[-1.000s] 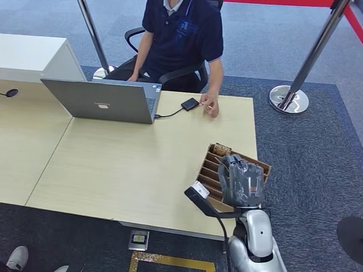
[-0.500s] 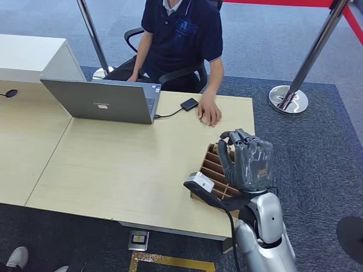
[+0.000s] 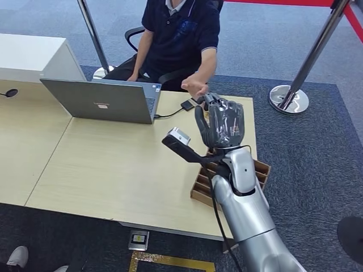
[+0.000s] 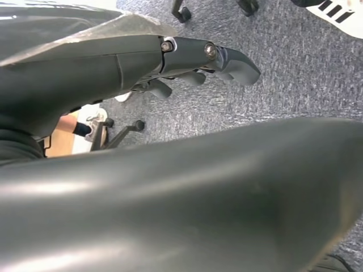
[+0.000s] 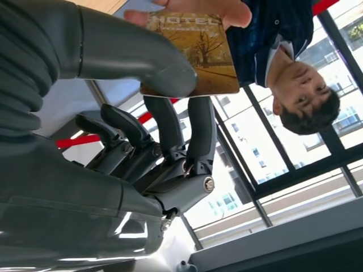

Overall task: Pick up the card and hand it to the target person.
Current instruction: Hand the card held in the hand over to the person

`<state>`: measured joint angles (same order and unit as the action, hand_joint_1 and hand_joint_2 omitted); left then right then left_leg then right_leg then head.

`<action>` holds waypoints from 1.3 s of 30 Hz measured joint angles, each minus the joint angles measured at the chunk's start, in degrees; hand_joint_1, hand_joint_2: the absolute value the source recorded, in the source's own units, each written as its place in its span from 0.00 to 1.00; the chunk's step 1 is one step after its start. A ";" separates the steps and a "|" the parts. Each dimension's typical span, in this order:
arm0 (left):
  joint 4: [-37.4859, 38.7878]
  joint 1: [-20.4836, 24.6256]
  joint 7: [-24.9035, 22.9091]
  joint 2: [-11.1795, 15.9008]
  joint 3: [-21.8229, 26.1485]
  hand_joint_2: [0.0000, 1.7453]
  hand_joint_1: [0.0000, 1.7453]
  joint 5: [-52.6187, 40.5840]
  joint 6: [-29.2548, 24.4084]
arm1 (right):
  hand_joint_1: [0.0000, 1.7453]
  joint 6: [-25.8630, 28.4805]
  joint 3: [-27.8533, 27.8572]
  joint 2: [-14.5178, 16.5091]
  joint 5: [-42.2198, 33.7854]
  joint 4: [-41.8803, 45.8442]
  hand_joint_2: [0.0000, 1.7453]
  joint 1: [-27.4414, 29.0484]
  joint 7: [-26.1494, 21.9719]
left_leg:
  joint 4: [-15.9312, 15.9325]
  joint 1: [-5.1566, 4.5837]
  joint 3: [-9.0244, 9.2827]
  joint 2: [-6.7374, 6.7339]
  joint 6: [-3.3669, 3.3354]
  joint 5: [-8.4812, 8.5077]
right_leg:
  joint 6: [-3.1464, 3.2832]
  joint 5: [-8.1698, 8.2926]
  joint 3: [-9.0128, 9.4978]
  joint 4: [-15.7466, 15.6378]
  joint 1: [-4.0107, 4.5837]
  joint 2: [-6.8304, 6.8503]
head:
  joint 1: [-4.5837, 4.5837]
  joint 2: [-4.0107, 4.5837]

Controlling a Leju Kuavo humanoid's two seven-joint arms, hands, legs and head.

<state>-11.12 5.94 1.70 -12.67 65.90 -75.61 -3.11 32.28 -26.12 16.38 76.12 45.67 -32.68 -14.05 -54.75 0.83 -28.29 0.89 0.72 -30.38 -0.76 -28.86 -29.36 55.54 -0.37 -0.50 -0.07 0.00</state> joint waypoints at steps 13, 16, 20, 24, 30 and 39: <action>0.10 0.00 -0.04 0.02 0.00 0.00 0.00 0.47 0.01 | 1.00 0.60 0.57 2.51 0.16 -8.82 1.00 -3.54 -1.05 | 0.00 0.01 0.00 0.00 0.01 -0.01 | 0.00 0.00 -0.01 0.00 0.00 0.00 | 0.01 0.00; 0.13 0.00 0.08 0.02 0.00 0.00 0.00 0.26 0.01 | 1.00 1.19 0.57 2.78 0.07 -10.29 1.00 -4.10 -1.05 | 0.00 0.01 0.00 0.00 0.01 -0.01 | 0.00 0.00 -0.01 0.00 0.00 0.00 | 0.00 0.00; 0.15 0.00 0.09 0.02 0.00 0.00 0.00 -0.14 0.04 | 0.46 2.78 0.60 3.00 -0.40 -12.19 1.00 -4.78 -0.99 | 0.00 0.01 0.00 0.00 0.01 -0.01 | 0.00 0.00 -0.01 -0.01 0.00 0.00 | 0.00 0.00; 0.17 -0.01 0.09 0.02 0.00 0.00 0.00 -0.49 0.05 | 0.00 4.80 1.02 3.00 -1.29 -12.84 1.00 -4.80 -0.52 | 0.00 0.01 0.01 0.00 0.01 -0.01 | 0.00 0.00 -0.01 -0.01 0.00 0.00 | 0.00 0.00; 0.17 -0.02 0.35 0.02 0.02 0.00 0.00 0.90 -0.12 | 0.00 6.34 3.30 2.32 -4.65 -6.27 1.00 0.15 -1.74 | 0.00 0.01 0.00 0.00 0.03 -0.03 | 0.03 -0.03 -0.02 -0.03 0.00 0.00 | 0.01 0.00; 0.19 -0.20 0.32 0.02 0.40 0.00 0.00 1.85 -0.32 | 0.00 6.97 5.03 -1.36 -2.11 19.38 1.00 17.98 1.09 | 0.01 0.01 -0.01 0.04 0.03 -0.16 | 0.08 -0.14 -0.04 -0.08 0.00 0.00 | 0.00 0.00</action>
<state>-10.93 5.73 2.02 -12.66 66.30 -73.76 -3.43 39.24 -21.10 15.02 74.00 65.05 -14.70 -12.96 -54.75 0.84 -28.30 0.92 0.76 -30.54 -0.68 -29.01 -29.40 55.46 -0.37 -0.50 -0.07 0.00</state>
